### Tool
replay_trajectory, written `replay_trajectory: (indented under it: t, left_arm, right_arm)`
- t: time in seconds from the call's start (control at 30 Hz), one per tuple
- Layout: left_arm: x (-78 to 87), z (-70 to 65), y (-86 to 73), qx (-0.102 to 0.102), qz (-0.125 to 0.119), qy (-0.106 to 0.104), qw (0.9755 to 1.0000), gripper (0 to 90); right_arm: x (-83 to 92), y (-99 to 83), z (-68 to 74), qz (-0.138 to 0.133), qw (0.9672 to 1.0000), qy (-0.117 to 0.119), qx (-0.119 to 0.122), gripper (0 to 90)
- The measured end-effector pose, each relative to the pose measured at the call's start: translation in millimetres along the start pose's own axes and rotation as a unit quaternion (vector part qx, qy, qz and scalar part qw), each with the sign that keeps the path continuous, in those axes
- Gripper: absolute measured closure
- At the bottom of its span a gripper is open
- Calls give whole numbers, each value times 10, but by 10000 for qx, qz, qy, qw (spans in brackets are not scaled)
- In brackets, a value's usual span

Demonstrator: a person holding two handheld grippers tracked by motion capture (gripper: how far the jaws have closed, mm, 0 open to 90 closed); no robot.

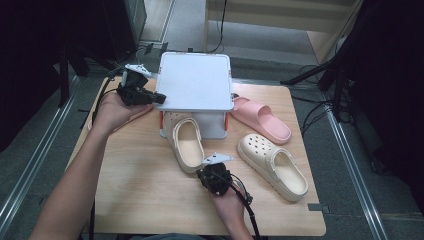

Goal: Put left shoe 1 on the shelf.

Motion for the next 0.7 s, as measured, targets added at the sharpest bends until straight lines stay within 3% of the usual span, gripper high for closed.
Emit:
replay_trajectory:
  t: [0.27,0.37,0.7]
  left_arm:
    - [0,-1,0,-11,0,8,10000,885]
    - [-1,-3,-1,6,12,-33,10000,885]
    - [-1,-10,-1,-8,13,-23,10000,885]
  right_arm:
    - [-42,223,40,-186,9998,27,51,900]
    - [-81,267,39,-131,9999,10,23,900]
    - [-440,602,24,-24,9999,-26,107,900]
Point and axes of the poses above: each handheld gripper's, and its own axes: x roughly backward along the jaws, y roughly out of its top, z roughly to its left, the point moved 7 cm from there along -x, roughly forward along the jaws, and after that the axes turned 6 degrees about x, right-handed, at the moved point
